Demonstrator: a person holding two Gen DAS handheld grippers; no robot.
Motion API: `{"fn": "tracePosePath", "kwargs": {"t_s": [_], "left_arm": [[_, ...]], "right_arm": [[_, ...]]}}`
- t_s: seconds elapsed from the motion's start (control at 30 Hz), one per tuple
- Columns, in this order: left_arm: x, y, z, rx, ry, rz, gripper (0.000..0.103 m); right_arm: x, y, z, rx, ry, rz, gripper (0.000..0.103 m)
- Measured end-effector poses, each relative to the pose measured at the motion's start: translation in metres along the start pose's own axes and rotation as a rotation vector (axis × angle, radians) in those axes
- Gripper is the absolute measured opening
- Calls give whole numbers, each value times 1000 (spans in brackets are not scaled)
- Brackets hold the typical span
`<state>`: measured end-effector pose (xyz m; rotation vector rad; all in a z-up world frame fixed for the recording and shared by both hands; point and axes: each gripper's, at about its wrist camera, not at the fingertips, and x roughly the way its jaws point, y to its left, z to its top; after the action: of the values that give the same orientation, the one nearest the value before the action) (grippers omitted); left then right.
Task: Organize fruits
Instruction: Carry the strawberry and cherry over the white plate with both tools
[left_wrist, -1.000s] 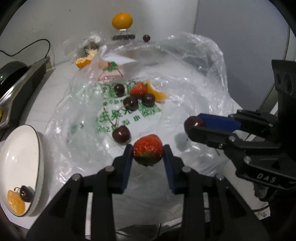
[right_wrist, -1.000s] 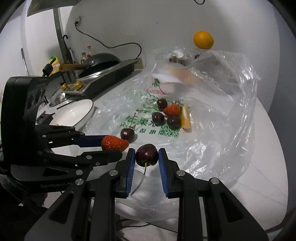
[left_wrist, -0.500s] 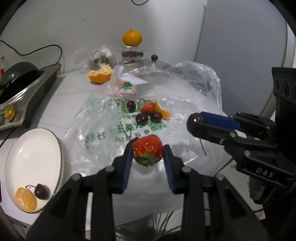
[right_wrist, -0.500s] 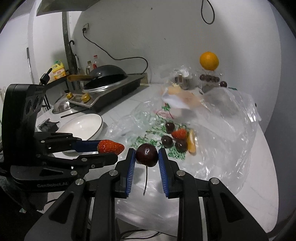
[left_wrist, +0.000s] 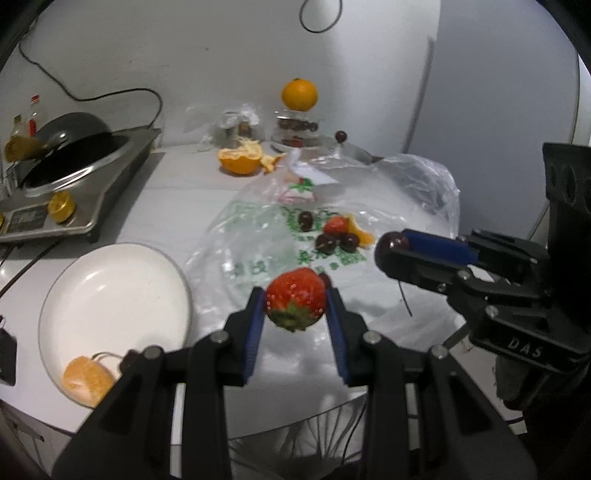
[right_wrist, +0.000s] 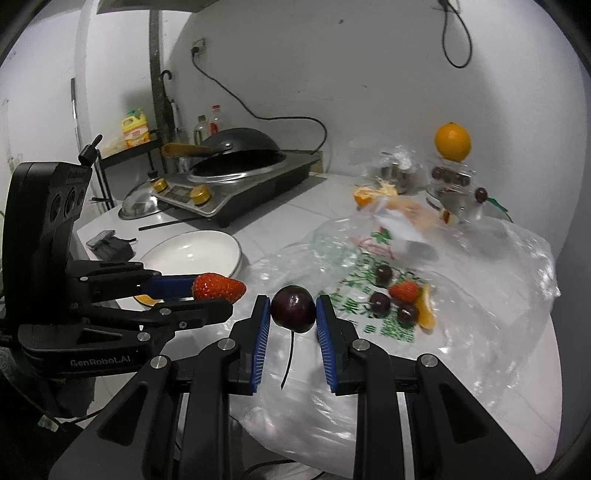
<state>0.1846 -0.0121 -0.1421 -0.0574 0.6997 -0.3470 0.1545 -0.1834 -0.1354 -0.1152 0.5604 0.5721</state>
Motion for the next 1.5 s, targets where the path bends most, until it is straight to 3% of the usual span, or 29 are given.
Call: {"fn": "tracePosePath", "kwargs": {"t_s": [0.9,1.5], "left_arm": [[-55,119,-30,-82,-54,104,34],[-29,177,-42,-140,1,129,34]], "right_arm": [[70,108,30,-95,59,84,27],[138,127,37,-104,164,86,27]]}}
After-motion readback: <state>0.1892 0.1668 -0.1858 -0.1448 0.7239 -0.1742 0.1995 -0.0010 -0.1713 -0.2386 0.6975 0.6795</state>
